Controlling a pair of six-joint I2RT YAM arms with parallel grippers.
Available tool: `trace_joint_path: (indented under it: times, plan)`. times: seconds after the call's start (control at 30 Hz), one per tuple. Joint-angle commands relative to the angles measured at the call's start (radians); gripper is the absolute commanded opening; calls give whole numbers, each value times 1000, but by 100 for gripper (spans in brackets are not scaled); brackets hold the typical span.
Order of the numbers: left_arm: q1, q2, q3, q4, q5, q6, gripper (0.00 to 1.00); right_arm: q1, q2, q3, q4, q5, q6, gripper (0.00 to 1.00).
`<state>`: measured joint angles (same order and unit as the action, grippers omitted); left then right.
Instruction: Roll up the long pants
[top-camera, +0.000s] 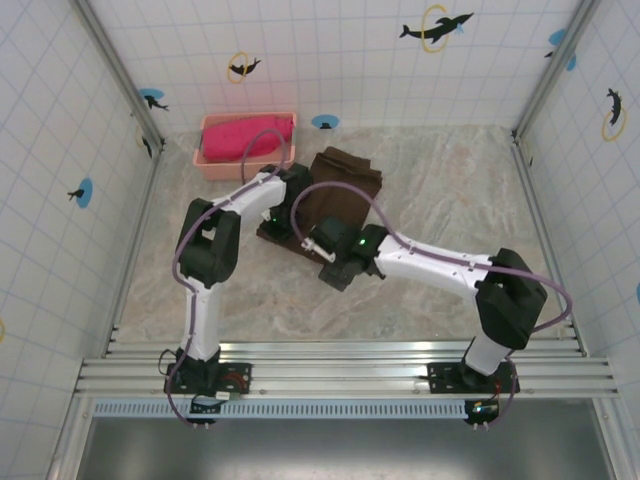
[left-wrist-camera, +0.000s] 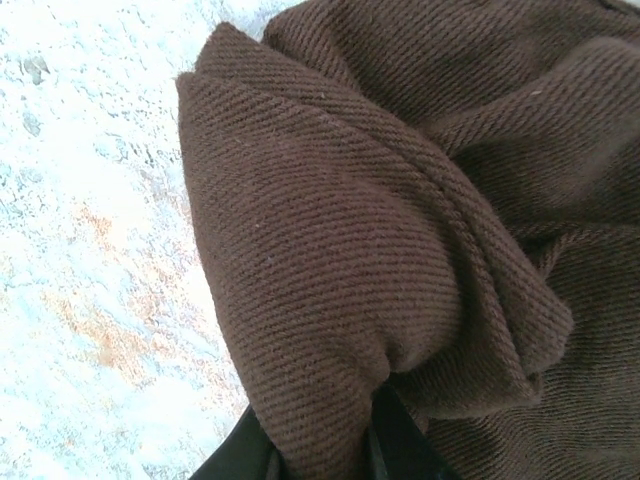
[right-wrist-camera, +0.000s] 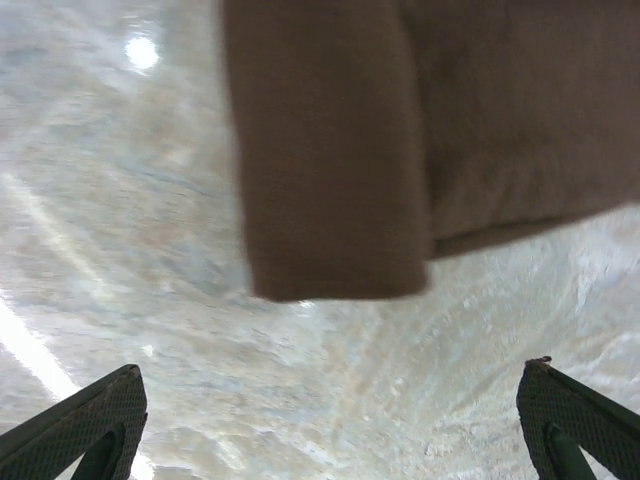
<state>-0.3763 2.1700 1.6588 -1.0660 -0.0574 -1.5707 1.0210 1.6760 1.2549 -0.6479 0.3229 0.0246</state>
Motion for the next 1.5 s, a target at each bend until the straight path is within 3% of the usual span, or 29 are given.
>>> trace_joint_path:
  times: [0.0,0.5,0.57,0.7,0.83,0.87,0.9,1.03,1.13,1.17,1.27,1.33,1.47]
  plan:
    - [-8,161,-59,-173,230,28,0,56,68,22,44,166,28,98]
    - [-8,98,-121,-166,207,44,0,19,337,134,139,187,-25,98]
    - [-8,94,-125,-164,210,38,0,26,347,133,133,165,-29,78]
    - [-9,85,-127,-156,214,32,0,41,366,98,139,162,-25,61]
    - [-8,72,-144,-148,215,20,0,53,382,63,137,153,-21,24]
    - [-9,70,-148,-147,218,17,0,61,379,53,137,160,-20,7]
    - [-9,67,-154,-143,221,13,0,66,376,42,136,167,-16,0]
    - [-6,31,-196,-107,211,1,0,69,360,-6,166,91,-5,0]
    - [4,-93,-328,71,157,21,0,34,352,-20,175,-93,5,0]
    - [3,-160,-406,179,129,24,16,11,350,-22,175,-167,12,0]
    - [10,-338,-587,451,52,68,97,-65,359,-26,176,-372,32,0]
    - [28,-376,-631,549,64,139,98,-107,391,-6,142,-488,19,0]
    - [28,-389,-643,590,74,221,98,-158,465,39,57,-598,-34,0]
